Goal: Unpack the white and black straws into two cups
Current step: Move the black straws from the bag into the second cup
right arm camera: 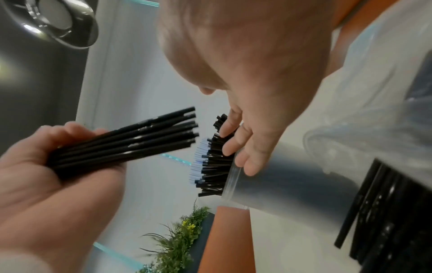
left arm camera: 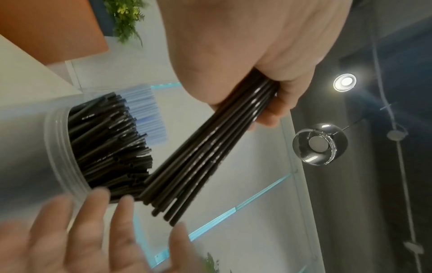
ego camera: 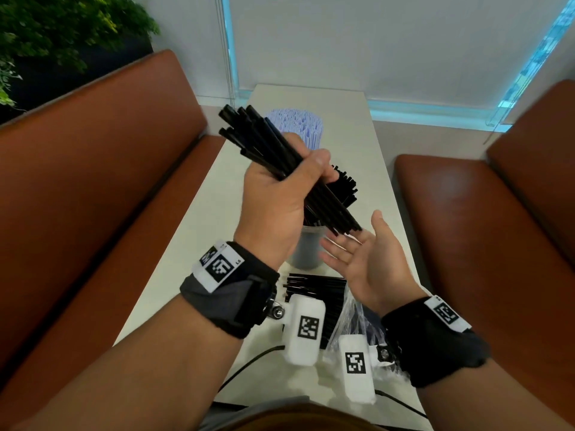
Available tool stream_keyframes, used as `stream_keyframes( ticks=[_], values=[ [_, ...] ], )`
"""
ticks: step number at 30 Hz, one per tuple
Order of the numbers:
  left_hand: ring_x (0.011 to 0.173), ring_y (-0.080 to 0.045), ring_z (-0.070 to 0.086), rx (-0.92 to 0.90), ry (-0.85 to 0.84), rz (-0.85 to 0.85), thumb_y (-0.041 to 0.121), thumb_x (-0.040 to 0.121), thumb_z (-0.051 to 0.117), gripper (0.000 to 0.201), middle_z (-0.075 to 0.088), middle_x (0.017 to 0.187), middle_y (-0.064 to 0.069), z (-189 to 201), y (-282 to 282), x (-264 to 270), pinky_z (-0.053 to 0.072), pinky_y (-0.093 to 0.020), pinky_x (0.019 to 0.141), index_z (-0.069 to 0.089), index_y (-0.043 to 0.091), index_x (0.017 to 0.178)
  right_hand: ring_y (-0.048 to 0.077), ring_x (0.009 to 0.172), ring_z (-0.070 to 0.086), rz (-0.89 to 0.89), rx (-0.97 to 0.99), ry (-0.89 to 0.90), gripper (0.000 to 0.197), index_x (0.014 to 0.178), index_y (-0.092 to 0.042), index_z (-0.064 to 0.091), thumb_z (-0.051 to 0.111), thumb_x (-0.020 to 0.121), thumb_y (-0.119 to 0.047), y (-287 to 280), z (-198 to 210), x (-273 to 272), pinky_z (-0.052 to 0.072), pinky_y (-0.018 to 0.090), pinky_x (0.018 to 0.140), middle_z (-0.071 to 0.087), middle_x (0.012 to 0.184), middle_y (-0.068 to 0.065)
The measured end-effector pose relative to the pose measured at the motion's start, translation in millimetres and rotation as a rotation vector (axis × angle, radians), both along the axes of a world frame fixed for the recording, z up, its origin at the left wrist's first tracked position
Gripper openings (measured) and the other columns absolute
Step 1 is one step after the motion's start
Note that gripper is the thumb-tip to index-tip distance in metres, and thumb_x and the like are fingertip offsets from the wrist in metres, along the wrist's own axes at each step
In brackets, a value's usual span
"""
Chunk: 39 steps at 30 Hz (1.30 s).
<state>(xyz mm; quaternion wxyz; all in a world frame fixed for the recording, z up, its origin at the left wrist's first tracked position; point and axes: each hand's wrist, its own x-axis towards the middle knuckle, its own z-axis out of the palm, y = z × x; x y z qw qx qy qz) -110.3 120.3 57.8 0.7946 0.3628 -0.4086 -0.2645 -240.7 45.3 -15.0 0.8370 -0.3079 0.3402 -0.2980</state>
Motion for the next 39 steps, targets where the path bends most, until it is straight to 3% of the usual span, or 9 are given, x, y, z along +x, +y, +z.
stream_keyframes(
  ticks=[8,11,14,16,20,24,27,32,39],
  values=[
    [0.071,-0.020,0.065,0.165,0.160,-0.083,0.006,0.092,0.065,0.027,0.064,0.069,-0.002,-19.6,-13.0,-7.0,0.054,-0.040,0.083,0.064,0.025,0.073,0.035,0.114,0.067,-0.030,-0.028,-0.023,0.051,0.132,0.005,0.056,0.046,0.106,-0.037,-4.8,2.5,0.0,0.059,0.046,0.089,0.063,0.125,0.023],
    [0.069,-0.020,0.062,0.210,0.231,-0.080,0.001,0.096,0.061,0.025,0.061,0.070,-0.004,-21.4,-13.4,-4.7,0.055,-0.038,0.080,0.059,0.018,0.077,0.028,0.110,0.067,0.076,-0.316,0.113,0.041,0.119,-0.007,0.069,0.056,0.097,-0.039,-3.1,-1.6,-2.2,0.056,0.039,0.092,0.069,0.109,0.013],
    [0.070,-0.022,0.058,0.227,0.328,-0.054,-0.001,0.097,0.059,0.021,0.057,0.072,-0.007,-23.8,-13.0,-3.3,0.055,-0.038,0.079,0.056,0.013,0.082,0.010,0.086,0.063,0.191,-0.832,0.273,0.025,0.104,-0.024,0.072,0.071,0.081,-0.034,-1.5,-3.7,-3.4,0.051,0.024,0.078,0.069,0.092,0.001],
    [0.071,-0.022,0.060,0.253,0.344,-0.074,0.000,0.096,0.060,0.016,0.059,0.073,-0.007,-27.1,-11.4,-6.7,0.056,-0.037,0.078,0.056,0.012,0.088,0.014,0.074,0.063,0.330,-0.990,0.398,0.027,0.093,-0.027,0.069,0.078,0.074,-0.045,2.0,-7.4,0.0,0.052,0.031,0.073,0.068,0.081,0.002],
    [0.076,-0.023,0.068,0.214,0.345,-0.071,0.003,0.095,0.062,0.011,0.067,0.078,-0.006,-24.8,-8.1,5.1,0.056,-0.038,0.080,0.063,0.014,0.095,0.007,0.055,0.055,0.297,-1.051,0.655,0.028,0.079,-0.039,0.060,0.065,0.073,-0.066,-0.6,-19.6,2.5,0.050,0.036,0.059,0.061,0.061,-0.006],
    [0.069,-0.021,0.061,0.225,0.214,-0.053,0.010,0.092,0.064,0.006,0.060,0.072,-0.004,-20.2,-5.7,11.0,0.054,-0.038,0.077,0.065,0.015,0.088,0.002,0.052,0.051,0.297,-1.124,0.744,0.020,0.081,-0.044,0.056,0.064,0.084,-0.062,0.1,-26.2,5.4,0.047,0.031,0.056,0.058,0.061,-0.015],
    [0.064,-0.019,0.057,0.214,0.128,0.048,0.010,0.093,0.062,0.013,0.058,0.067,-0.001,-12.6,-5.4,22.1,0.051,-0.042,0.075,0.063,0.019,0.083,-0.005,0.066,0.057,0.403,-1.244,0.803,0.019,0.094,-0.051,0.054,0.068,0.083,-0.057,-2.4,-22.1,9.1,0.040,0.014,0.055,0.062,0.075,-0.027],
    [0.062,-0.021,0.056,0.126,0.066,0.235,0.010,0.096,0.060,0.025,0.056,0.067,-0.002,6.3,-6.2,56.3,0.053,-0.038,0.068,0.062,0.027,0.079,0.001,0.061,0.054,0.299,-1.417,0.978,0.047,0.126,-0.049,0.041,0.062,0.086,-0.036,-22.2,-23.6,11.0,0.037,0.021,0.053,0.052,0.068,-0.015],
    [0.050,-0.016,0.052,0.105,0.206,0.378,0.009,0.098,0.057,0.011,0.053,0.057,0.003,18.1,-40.8,63.8,0.048,-0.035,0.056,0.050,0.012,0.090,0.010,0.063,0.057,0.366,-1.388,1.156,0.020,0.096,-0.038,0.049,0.052,0.092,-0.057,-45.9,-33.2,27.3,0.033,0.027,0.051,0.056,0.060,-0.009]
  ],
)
